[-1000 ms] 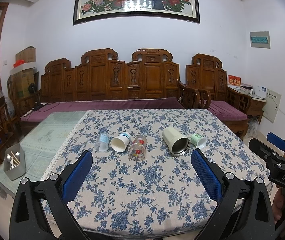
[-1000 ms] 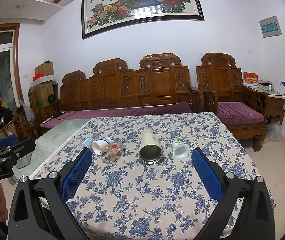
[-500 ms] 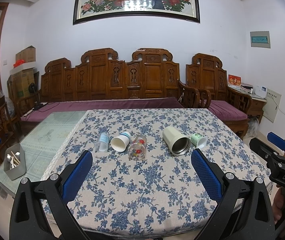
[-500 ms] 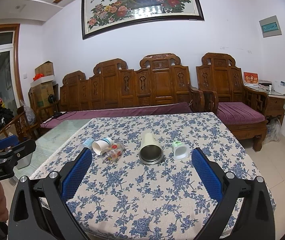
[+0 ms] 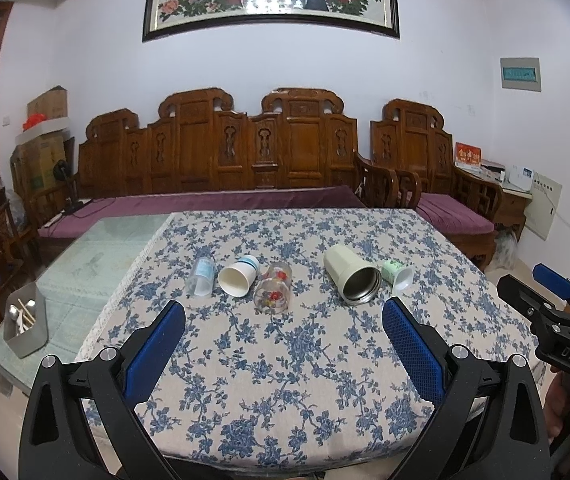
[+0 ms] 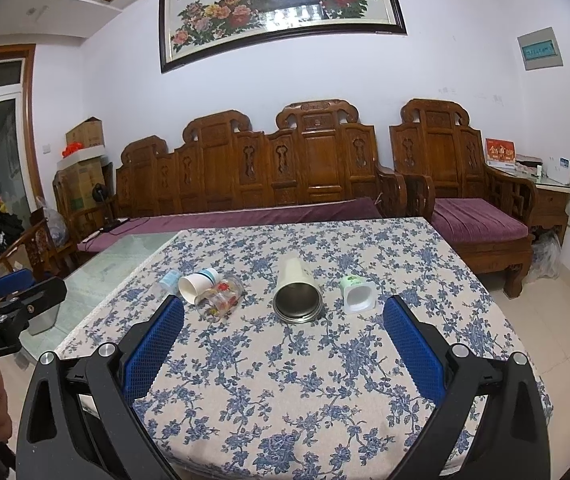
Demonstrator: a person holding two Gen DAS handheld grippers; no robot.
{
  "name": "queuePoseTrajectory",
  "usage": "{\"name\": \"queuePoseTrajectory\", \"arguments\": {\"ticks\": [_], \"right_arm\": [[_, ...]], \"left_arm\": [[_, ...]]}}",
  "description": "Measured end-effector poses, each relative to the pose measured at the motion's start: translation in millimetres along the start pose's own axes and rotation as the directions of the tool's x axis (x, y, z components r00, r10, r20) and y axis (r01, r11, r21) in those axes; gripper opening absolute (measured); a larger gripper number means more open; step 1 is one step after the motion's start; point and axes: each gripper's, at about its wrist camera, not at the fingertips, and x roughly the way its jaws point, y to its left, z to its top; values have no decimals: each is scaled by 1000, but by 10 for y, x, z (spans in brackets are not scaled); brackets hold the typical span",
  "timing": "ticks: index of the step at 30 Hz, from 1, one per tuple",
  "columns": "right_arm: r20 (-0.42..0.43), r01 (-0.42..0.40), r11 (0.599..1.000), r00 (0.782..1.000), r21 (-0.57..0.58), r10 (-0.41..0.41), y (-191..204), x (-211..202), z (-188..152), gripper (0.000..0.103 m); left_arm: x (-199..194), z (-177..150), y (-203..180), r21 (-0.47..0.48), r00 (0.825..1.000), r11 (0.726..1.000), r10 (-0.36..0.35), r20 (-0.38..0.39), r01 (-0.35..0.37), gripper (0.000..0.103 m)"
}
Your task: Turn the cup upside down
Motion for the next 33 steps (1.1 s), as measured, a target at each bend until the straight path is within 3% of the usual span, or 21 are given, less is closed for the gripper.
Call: {"name": "queuePoseTrajectory", "arguments": {"ticks": [9, 20, 29, 33], "right_arm": [[-83, 18, 999, 996, 29, -16, -213, 527, -38, 101], [-189, 59, 998, 980, 1, -58, -554, 1414, 12, 100], [-296, 55, 998, 953, -42, -65, -947, 2239, 136, 90], [-370, 49, 996, 926, -76, -74, -1096, 2714, 187, 83]], "left_arm": [[628, -44, 28, 34, 990, 999, -32, -141, 37, 95], [1331, 77, -152, 103, 971, 986, -106, -216, 131, 95], [2163, -95, -361, 127, 935, 969, -163, -313, 212, 95], [2447, -220, -452, 146, 916, 960, -175, -361, 240, 95]]}}
